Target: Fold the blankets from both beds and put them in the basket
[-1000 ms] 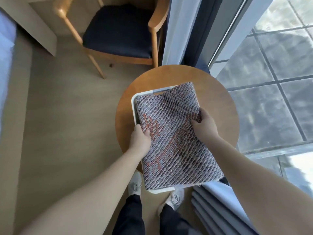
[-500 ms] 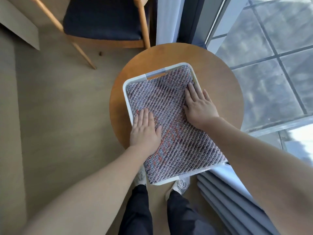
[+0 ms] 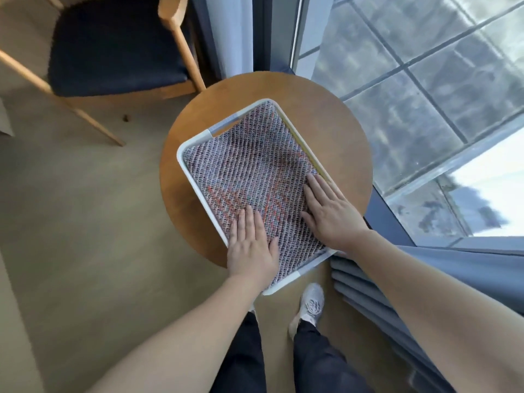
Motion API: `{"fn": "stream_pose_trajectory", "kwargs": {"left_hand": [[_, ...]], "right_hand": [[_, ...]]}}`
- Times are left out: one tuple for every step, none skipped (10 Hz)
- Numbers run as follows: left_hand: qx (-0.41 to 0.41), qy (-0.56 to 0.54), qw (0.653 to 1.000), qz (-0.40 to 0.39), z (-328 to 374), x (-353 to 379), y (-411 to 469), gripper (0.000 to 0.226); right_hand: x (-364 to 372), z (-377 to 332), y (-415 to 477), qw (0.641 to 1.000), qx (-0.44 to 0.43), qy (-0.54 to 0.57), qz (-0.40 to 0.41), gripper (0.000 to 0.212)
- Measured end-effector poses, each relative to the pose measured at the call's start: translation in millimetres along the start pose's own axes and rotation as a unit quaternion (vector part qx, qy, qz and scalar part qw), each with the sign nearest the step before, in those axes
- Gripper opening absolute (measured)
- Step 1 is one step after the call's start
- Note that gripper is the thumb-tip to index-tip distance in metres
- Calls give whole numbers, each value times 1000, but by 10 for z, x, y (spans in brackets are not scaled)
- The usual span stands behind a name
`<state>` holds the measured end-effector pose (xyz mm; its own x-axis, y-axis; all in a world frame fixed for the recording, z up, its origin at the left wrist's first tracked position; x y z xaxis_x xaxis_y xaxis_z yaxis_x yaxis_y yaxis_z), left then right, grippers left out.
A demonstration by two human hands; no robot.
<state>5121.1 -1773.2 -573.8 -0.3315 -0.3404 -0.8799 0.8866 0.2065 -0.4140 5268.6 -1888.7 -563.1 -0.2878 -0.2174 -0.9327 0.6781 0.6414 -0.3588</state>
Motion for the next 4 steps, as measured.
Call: {"fn": "stream_pose_trajectory", "kwargs": {"left_hand": [[-2, 29, 1000, -2, -3, 15, 21, 71], [-2, 26, 1000, -2, 0, 16, 29, 72], [10, 16, 1000, -18, -17, -101, -92, 72], [8, -4, 1000, 4, -10, -422, -196, 70]], "right_hand": [[111, 4, 77, 1000, -9, -26, -9, 76], [129, 15, 71, 1000, -5, -22, -9, 76], [6, 40, -78, 999, -7, 4, -40, 81], [-277, 146, -180, 998, 5, 13, -61, 66]]}}
Point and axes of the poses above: each hand's wrist, its own y-axis towards the middle knuckle, its own x-axis out of the palm, z = x × y, the point moved 4 cm from there along y, towards the middle knuckle, and after that the axes turned 13 degrees about x, right-handed, at the moved point
